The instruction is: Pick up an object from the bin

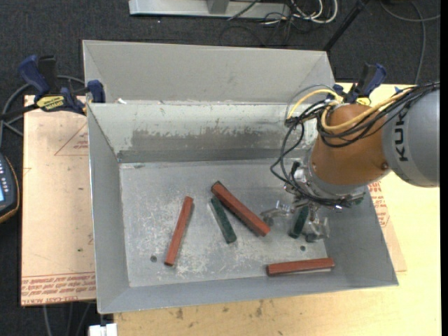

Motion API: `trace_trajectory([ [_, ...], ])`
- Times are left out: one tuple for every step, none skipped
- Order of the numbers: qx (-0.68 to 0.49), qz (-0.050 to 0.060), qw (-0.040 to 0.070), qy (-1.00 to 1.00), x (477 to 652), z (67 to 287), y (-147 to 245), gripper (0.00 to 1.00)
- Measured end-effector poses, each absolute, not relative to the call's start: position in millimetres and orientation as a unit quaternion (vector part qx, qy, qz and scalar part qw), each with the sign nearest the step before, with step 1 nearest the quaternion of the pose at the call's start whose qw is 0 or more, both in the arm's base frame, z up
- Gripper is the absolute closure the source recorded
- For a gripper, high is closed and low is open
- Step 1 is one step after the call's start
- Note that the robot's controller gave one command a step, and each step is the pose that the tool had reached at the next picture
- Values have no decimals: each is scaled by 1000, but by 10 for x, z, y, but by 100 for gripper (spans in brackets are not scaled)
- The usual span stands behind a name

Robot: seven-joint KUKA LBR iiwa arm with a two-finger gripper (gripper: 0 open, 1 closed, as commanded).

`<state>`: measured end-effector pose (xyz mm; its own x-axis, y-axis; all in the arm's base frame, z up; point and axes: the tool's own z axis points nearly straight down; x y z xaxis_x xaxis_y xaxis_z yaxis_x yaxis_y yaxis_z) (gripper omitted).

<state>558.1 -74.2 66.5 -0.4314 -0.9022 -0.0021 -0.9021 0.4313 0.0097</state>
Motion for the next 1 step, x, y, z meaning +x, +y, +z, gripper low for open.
trace_trajectory([
  [530, 0, -1, -848, 5611, 701, -795, 100],
])
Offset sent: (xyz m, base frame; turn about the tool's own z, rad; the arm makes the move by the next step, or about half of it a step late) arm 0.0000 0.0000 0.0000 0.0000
